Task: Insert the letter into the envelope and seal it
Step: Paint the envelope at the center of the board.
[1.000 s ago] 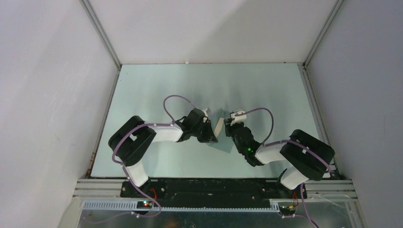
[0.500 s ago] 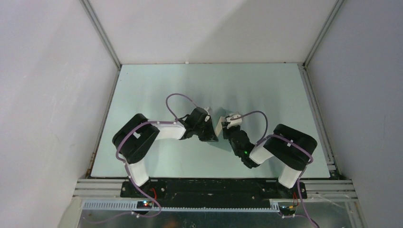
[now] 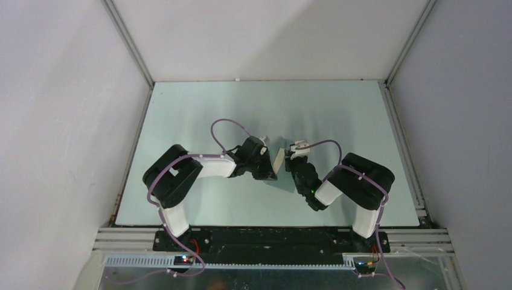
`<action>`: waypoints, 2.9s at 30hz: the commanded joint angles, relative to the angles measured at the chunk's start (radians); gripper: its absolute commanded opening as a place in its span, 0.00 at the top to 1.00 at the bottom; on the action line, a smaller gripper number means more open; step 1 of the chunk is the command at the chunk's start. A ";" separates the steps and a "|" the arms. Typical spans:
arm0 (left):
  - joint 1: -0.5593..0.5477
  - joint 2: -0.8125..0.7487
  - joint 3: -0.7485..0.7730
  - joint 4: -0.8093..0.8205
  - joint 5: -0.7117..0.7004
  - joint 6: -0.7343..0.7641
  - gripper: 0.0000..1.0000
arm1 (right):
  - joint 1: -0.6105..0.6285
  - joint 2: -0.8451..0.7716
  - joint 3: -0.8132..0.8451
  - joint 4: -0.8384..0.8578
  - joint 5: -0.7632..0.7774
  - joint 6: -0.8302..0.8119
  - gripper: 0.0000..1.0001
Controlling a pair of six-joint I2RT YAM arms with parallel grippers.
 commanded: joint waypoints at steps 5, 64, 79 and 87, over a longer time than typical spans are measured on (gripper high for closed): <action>-0.001 0.002 0.000 -0.052 -0.033 0.030 0.96 | -0.036 0.037 0.044 0.034 -0.023 -0.004 1.00; 0.070 -0.024 -0.032 -0.042 0.027 0.050 0.98 | -0.068 0.083 0.026 -0.021 -0.012 0.038 1.00; 0.081 -0.023 -0.010 -0.054 0.020 0.069 0.98 | 0.085 0.012 -0.102 -0.041 0.059 0.136 1.00; 0.084 -0.025 -0.011 -0.076 0.021 0.069 0.98 | 0.132 -0.040 -0.133 -0.063 0.067 0.146 1.00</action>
